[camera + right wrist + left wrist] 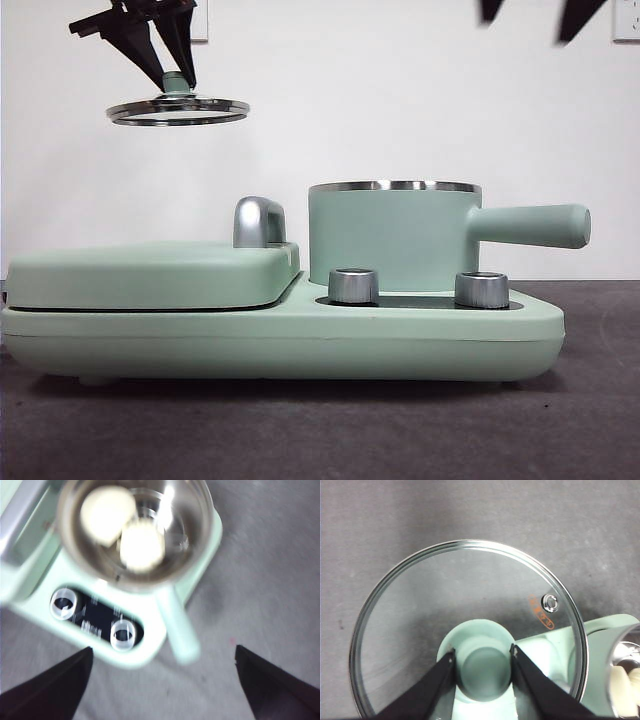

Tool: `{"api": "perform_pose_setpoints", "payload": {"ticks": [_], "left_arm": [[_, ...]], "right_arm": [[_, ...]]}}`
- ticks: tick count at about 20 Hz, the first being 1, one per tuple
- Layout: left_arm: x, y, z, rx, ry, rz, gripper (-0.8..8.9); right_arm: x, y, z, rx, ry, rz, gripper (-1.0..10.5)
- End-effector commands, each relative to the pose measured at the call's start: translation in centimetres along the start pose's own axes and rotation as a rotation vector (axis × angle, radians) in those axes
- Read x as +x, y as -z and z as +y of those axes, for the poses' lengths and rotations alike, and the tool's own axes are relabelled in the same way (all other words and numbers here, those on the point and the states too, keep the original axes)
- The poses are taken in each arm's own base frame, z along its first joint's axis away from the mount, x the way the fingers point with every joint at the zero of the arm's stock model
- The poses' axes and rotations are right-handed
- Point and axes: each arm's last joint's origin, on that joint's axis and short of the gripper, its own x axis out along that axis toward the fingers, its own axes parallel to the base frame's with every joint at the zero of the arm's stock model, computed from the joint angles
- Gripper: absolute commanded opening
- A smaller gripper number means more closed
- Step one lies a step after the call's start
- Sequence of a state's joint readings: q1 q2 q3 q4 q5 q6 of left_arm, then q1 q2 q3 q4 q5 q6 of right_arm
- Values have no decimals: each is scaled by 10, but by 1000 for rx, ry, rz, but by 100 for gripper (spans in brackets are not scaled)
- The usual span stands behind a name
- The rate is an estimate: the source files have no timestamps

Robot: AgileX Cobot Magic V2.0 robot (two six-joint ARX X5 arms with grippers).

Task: Put the buns in a small steamer

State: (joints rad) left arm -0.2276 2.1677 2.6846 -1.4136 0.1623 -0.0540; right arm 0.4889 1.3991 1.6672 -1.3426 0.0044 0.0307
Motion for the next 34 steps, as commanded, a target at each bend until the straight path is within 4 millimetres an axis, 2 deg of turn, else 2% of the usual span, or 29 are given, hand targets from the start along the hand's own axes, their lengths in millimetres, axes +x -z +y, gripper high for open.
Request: {"api": "perform_pose_setpoints", "payload": {"ticks": [1,5,8,10,13,16,19,26,30,34], "left_arm": [[-4,-2,-14,11,30,-25,15],[-2,1,-38,48,91,-8,15],[0,5,-60,89,124,5,15],[1,9,-77,120,150,14,15],[2,15,-106,186,195,25,15],[7,24,-134,258,239,45,15],[14,32,-158,336,276,52,15],[33,52,-198,471,319,83,15],[51,54,-206,488,318,95,15],[66,55,-204,485,284,121,15]], "right_arm": [[-31,42,-1,13,1,-5,526],[-72,107,-3,33,-14,-195,528],[-91,150,-3,32,-92,-429,528],[-96,180,-3,36,-134,-548,527],[-93,219,-4,76,-171,-634,527],[-89,244,-3,60,-233,-680,527],[-88,253,-3,49,-232,-704,527],[-90,252,-3,41,-232,-733,527],[-90,252,-3,41,-232,-732,527],[-90,252,-3,41,-232,-732,527]]}}
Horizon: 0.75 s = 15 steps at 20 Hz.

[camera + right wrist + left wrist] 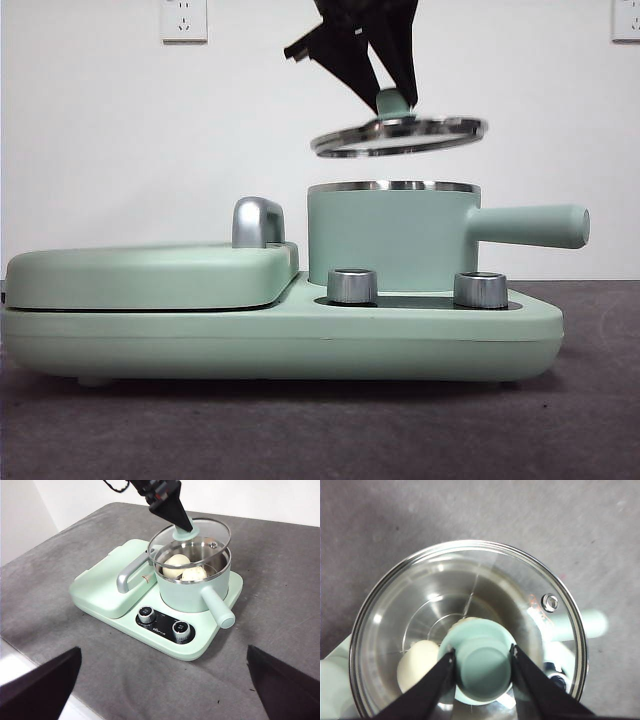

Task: Put the buns in a small steamer

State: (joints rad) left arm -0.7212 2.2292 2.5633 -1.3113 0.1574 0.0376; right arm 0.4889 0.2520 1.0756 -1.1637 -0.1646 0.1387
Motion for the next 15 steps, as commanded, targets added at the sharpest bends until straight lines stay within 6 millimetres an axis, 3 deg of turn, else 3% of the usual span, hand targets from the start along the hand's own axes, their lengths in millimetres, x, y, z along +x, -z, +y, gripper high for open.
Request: {"api": "perform_pose_setpoints", "payload": {"ticks": [1,8,15], "left_arm": [[7,-4,2,13,-11,-18,15],[9,-3,4,4,-26,-7,14],[33,-1,7,-1,-23,40,15]], "right_arm": [[-2,-2,1,0,-10,-15,527],[-2,-2,0,0,-6,-15,527],[-2,-2,0,0,-2,-16,527]]}}
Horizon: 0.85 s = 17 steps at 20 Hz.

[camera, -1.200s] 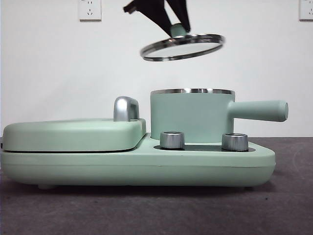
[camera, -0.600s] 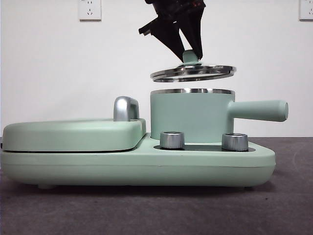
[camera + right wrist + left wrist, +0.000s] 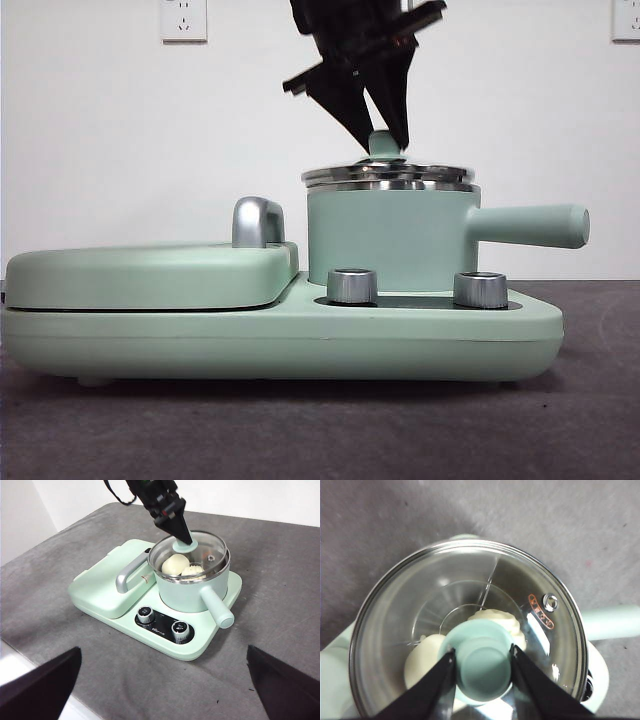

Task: Put the buns in a small steamer

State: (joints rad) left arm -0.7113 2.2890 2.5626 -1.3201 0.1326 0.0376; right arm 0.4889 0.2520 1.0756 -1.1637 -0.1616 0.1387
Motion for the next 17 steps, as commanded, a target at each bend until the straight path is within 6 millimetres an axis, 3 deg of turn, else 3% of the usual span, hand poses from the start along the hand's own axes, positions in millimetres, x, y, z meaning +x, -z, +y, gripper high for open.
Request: {"api": "perform_pose_setpoints", "payload": {"ticks": [1,17], "left_arm": [[3,-5,-3,19,4,-33,15],[13,-7,-1,35,4,-40,15]], "right_arm": [[-2,-2,0,0,-3,-16,527],[-2,-2,0,-1,1,-17,527]]}}
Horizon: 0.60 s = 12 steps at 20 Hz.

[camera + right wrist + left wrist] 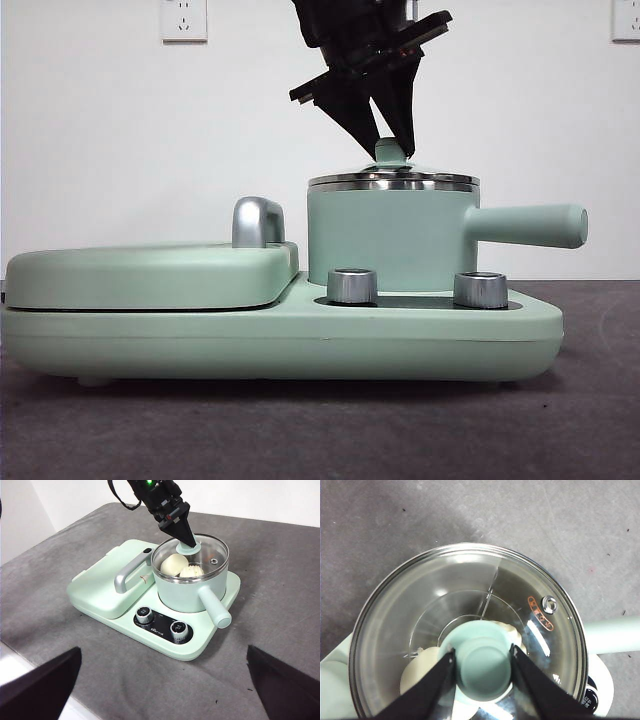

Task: Put the buns in a small steamer

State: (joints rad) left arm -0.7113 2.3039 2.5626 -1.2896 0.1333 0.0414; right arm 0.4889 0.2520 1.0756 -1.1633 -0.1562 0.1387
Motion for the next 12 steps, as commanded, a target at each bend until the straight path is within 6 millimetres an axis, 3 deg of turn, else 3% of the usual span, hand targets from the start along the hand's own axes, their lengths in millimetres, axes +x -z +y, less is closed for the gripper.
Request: {"api": "perform_pose_setpoints", "payload": {"ticks": [1,5,8,9,12], "left_arm": [[6,-5,-2,29,4,-26,15],[9,-5,-2,18,4,-25,77],[1,-5,-2,-25,3,-28,463],[-7,-6,-1,-30,0,-31,525],[-36,-2,-1,-91,-3,-23,533]], "right_arm": [[-2,-2,0,0,-4,-16,527],[-2,-2,0,0,-4,-16,527],[-2,-2,0,0,-4,-16,527],[-2,-2,0,0,-4,-16,527],[-2,-2,0,0,-4,-16,527]]}}
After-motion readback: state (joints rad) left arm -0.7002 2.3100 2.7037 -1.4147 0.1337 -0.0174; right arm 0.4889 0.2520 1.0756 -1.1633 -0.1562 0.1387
